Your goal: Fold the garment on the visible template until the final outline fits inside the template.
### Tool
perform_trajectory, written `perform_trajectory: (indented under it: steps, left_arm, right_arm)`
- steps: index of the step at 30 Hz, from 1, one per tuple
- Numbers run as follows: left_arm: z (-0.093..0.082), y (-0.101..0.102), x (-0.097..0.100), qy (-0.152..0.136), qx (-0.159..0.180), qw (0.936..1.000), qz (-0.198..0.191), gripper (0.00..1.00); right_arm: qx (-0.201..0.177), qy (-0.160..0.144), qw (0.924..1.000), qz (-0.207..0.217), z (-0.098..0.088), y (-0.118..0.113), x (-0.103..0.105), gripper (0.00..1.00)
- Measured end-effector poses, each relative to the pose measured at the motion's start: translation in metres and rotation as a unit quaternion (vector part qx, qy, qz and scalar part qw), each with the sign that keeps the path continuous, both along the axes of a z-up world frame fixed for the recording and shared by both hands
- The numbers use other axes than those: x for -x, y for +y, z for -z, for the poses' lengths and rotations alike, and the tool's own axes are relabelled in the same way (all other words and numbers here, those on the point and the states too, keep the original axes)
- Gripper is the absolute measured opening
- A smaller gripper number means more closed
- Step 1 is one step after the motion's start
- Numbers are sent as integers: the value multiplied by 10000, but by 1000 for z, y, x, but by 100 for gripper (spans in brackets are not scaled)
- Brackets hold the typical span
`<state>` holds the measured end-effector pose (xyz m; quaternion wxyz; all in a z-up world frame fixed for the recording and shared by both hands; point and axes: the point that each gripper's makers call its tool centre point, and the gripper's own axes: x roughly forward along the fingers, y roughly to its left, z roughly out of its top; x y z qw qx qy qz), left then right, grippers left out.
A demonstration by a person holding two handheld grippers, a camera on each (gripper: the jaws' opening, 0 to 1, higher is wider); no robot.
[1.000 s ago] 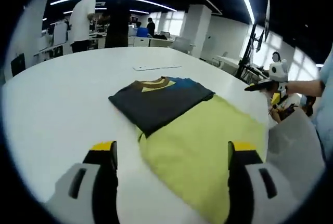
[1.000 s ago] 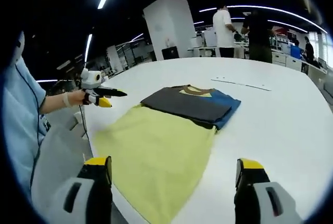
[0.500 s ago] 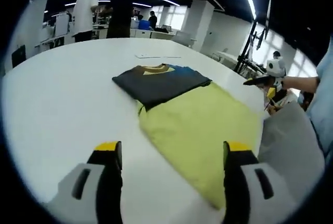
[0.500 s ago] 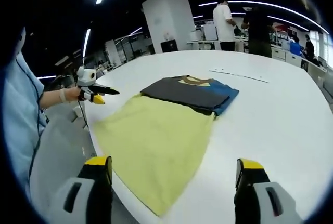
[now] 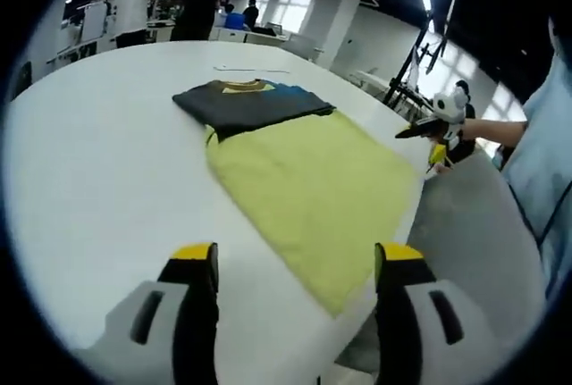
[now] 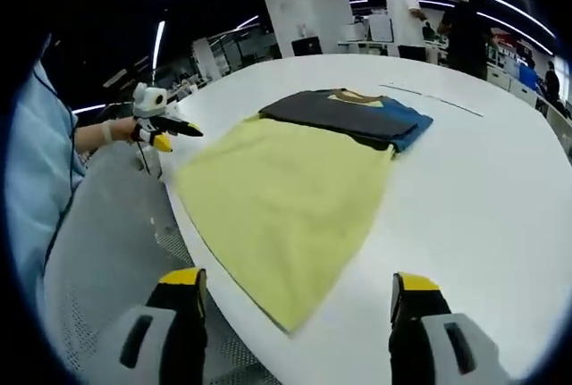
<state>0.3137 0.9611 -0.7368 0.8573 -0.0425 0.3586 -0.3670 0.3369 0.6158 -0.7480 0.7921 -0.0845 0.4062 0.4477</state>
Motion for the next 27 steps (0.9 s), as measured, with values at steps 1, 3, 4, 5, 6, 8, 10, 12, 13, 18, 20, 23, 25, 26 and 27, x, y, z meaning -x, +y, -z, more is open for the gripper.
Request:
perform_trajectory:
  steps: [1,3,4,5,6,8,10,12,13,18,20,23,25,26,27]
  left_arm:
    - [1,0,2,59,26,10000,-26,66]
    - [1,0,7,102,62,9999,-31,66]
    - [3,1,9,153,59,9999,-28,66]
    - [4,1,11,211,50,9998,-12,65]
    - [6,0,15,265,14,9996,33,64]
    - [7,0,19,335,31,9994,13,62]
    - [9,-2,23,438,97,9990,2,60]
    - [12,-3,27,533,110,9985,-15,56]
    - [13,-2,28,553,100,9984,-41,54]
    - [15,-6,33,773,287,9965,-137,44]
    - [16,-8,36,823,272,9962,-77,39]
    - [19,-11,41,986,311,9946,-109,34]
    - [19,-10,41,1024,311,9941,-166,31]
    - [20,-10,41,1050,301,9939,-178,30]
    - [21,-11,43,1150,314,9926,-212,28]
  right_arm:
    - [6,16,10000,2,1,0,1,83]
    - [6,74,10000,12,2,-2,4,80]
    - [1,109,9999,3,2,-2,5,76]
    - [-18,126,9999,-8,2,-2,6,74]
    - [-34,140,9999,4,2,-2,8,71]
    - [13,151,9999,47,4,-5,8,67]
    - [42,174,9998,54,6,-6,11,62]
    - [58,209,9997,90,7,-7,13,59]
    - [69,232,9997,102,8,-8,14,56]
    - [102,320,9993,176,11,-13,18,44]
    - [76,379,9990,240,12,-14,19,38]
    - [60,419,9987,284,13,-16,21,31]
    - [81,497,9982,326,16,-18,24,28]
    - [82,551,9978,354,18,-19,26,27]
    - [65,583,9976,373,19,-20,27,24]
